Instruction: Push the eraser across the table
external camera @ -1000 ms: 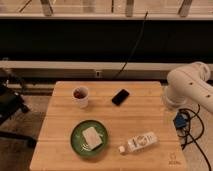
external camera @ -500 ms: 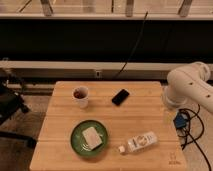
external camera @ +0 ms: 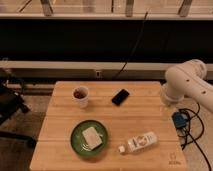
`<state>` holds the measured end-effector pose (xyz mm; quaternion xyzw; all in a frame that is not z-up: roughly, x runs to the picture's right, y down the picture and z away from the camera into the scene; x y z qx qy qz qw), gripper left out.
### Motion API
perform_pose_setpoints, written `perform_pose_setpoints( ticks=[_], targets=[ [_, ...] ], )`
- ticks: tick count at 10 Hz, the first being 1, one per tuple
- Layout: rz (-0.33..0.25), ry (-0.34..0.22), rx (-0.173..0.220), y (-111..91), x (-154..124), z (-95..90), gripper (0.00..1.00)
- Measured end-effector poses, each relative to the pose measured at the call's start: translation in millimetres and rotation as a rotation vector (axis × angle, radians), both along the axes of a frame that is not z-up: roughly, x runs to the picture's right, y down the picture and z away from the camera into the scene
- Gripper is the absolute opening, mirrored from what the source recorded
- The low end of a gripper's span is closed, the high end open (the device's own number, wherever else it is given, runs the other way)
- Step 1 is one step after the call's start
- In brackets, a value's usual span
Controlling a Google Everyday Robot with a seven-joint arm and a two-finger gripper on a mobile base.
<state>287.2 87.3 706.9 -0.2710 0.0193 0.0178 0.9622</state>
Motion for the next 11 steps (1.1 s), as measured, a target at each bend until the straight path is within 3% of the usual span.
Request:
perform_pose_setpoints(
  ticks=[4,11],
  targets=[
    [-0.016,0.0,0.008,-7.9,0.0,10.3,0.8],
    [-0.069,-0.04,0.025,-34.1,-27.6,52.6,0.8]
  ],
)
